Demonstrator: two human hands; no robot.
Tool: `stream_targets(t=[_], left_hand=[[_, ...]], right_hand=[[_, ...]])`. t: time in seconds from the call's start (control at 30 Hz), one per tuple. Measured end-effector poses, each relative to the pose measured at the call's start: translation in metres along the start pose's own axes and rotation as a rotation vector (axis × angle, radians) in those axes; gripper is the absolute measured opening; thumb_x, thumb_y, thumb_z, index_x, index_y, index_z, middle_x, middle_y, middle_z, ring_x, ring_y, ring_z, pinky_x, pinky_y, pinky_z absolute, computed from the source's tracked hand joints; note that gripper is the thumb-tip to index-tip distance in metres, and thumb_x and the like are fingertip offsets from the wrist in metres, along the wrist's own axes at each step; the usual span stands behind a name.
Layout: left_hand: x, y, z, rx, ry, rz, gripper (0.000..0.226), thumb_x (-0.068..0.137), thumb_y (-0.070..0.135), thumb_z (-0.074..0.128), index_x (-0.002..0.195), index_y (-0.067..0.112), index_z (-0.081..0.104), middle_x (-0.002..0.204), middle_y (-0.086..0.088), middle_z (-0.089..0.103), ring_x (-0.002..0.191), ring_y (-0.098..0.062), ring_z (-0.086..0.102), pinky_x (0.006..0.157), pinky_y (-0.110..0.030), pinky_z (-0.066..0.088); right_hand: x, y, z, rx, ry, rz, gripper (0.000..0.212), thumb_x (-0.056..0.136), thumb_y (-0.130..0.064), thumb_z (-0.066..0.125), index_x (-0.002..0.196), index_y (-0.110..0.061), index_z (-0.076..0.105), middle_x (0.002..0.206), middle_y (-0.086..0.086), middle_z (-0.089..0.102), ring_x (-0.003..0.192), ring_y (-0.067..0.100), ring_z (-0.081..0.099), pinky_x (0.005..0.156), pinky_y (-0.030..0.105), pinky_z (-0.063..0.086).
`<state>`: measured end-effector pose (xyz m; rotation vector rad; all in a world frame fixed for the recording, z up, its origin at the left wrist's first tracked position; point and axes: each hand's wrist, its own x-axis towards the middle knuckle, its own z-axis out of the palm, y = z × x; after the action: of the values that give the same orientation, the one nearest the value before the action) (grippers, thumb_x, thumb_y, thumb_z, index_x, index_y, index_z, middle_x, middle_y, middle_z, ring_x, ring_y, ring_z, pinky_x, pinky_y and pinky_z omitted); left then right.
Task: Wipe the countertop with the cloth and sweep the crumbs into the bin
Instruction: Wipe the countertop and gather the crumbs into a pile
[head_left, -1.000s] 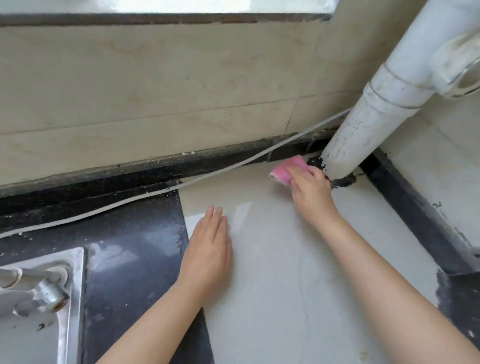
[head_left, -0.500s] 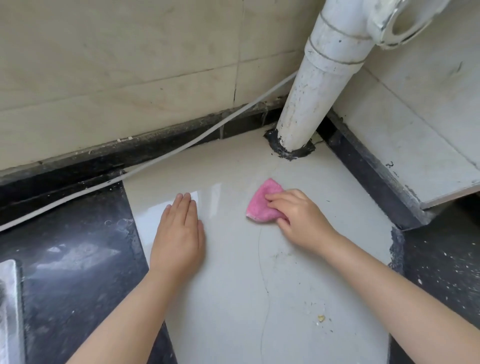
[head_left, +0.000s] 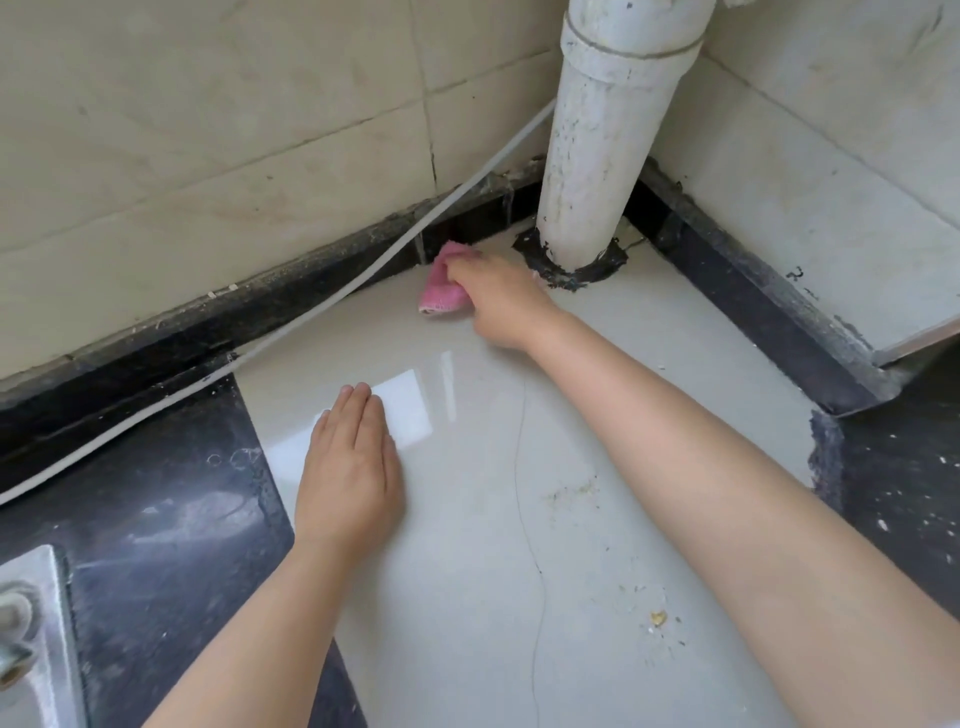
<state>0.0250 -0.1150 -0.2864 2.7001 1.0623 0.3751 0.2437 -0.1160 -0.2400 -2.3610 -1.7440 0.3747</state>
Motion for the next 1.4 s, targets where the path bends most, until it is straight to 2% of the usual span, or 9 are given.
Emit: stream_targets(t=[0.3, 0.4, 0.47, 0.57, 0.7, 0.83, 0.97, 1.13, 1.4], left_hand=[[0.000, -0.001, 0.000, -0.012, -0.002, -0.007, 0.047, 0.085, 0.015, 0.030, 0.108, -0.016, 0.056, 0.114, -0.033, 0.058, 0.107, -0.049, 0.054, 0.090, -0.058, 0.038], [0.000, 0.000, 0.000, -0.013, -0.010, -0.013, 0.048, 0.086, 0.016, 0.028, 0.111, -0.016, 0.055, 0.117, -0.032, 0.056, 0.112, -0.048, 0.051, 0.095, -0.055, 0.034], [0.000, 0.000, -0.001, -0.023, -0.025, -0.024, 0.050, 0.087, 0.017, 0.027, 0.113, -0.015, 0.054, 0.119, -0.032, 0.055, 0.115, -0.048, 0.048, 0.097, -0.053, 0.032], [0.000, 0.000, -0.003, -0.025, -0.031, -0.022, 0.050, 0.087, 0.018, 0.026, 0.112, -0.015, 0.054, 0.119, -0.032, 0.055, 0.115, -0.049, 0.048, 0.097, -0.053, 0.031], [0.001, 0.003, -0.004, -0.021, -0.027, -0.023, 0.049, 0.086, 0.018, 0.027, 0.109, -0.015, 0.055, 0.118, -0.032, 0.055, 0.114, -0.048, 0.048, 0.097, -0.052, 0.034], [0.001, 0.004, -0.005, 0.013, -0.037, -0.009, 0.048, 0.085, 0.018, 0.027, 0.108, -0.015, 0.055, 0.114, -0.032, 0.057, 0.112, -0.049, 0.050, 0.097, -0.046, 0.037], [0.001, 0.005, -0.006, 0.046, -0.078, 0.021, 0.050, 0.086, 0.019, 0.028, 0.111, -0.015, 0.055, 0.118, -0.031, 0.056, 0.114, -0.049, 0.049, 0.092, -0.056, 0.038], [0.000, 0.003, -0.006, 0.044, -0.117, 0.104, 0.053, 0.088, 0.024, 0.026, 0.117, -0.011, 0.053, 0.127, -0.027, 0.051, 0.123, -0.044, 0.042, 0.099, -0.052, 0.033], [0.000, 0.005, -0.007, 0.010, -0.136, 0.074, 0.056, 0.088, 0.027, 0.023, 0.118, -0.009, 0.053, 0.128, -0.026, 0.051, 0.121, -0.043, 0.045, 0.101, -0.049, 0.027]], right_hand=[[-0.139, 0.012, -0.006, 0.368, -0.400, -0.212, 0.057, 0.068, -0.004, 0.030, 0.116, -0.008, 0.060, 0.121, 0.006, 0.059, 0.115, 0.019, 0.051, 0.100, 0.021, 0.035], [-0.146, 0.034, -0.036, 0.441, -0.142, -0.162, 0.051, 0.068, -0.009, 0.031, 0.106, -0.002, 0.065, 0.109, -0.004, 0.057, 0.098, 0.004, 0.051, 0.087, -0.002, 0.031], [-0.129, 0.052, -0.043, 0.366, 0.057, -0.031, 0.051, 0.070, -0.007, 0.031, 0.108, -0.002, 0.064, 0.106, -0.003, 0.057, 0.085, -0.001, 0.051, 0.078, 0.002, 0.033], [-0.097, 0.075, -0.032, 0.248, 0.150, 0.150, 0.044, 0.077, 0.008, 0.036, 0.113, -0.001, 0.060, 0.122, 0.010, 0.058, 0.113, 0.026, 0.051, 0.092, 0.023, 0.032], [-0.098, 0.083, 0.003, 0.276, 0.173, 0.263, 0.048, 0.077, 0.015, 0.040, 0.118, -0.004, 0.057, 0.135, 0.008, 0.049, 0.125, 0.027, 0.040, 0.101, 0.021, 0.024], [-0.147, 0.059, 0.016, 0.300, 0.055, 0.093, 0.050, 0.069, -0.002, 0.034, 0.109, -0.004, 0.063, 0.128, 0.006, 0.056, 0.119, 0.027, 0.046, 0.099, 0.024, 0.025], [-0.193, 0.046, -0.008, 0.439, -0.095, -0.080, 0.050, 0.068, -0.015, 0.031, 0.106, -0.018, 0.063, 0.114, -0.010, 0.062, 0.103, 0.009, 0.050, 0.092, 0.001, 0.029], [-0.147, 0.080, -0.051, 0.262, 0.269, 0.173, 0.043, 0.076, 0.011, 0.042, 0.112, 0.000, 0.061, 0.112, 0.019, 0.062, 0.098, 0.030, 0.058, 0.079, 0.020, 0.038], [-0.128, 0.124, 0.000, 0.117, 0.162, 0.260, 0.048, 0.084, 0.014, 0.040, 0.128, -0.004, 0.050, 0.140, 0.014, 0.042, 0.130, 0.034, 0.034, 0.109, 0.033, 0.018]])
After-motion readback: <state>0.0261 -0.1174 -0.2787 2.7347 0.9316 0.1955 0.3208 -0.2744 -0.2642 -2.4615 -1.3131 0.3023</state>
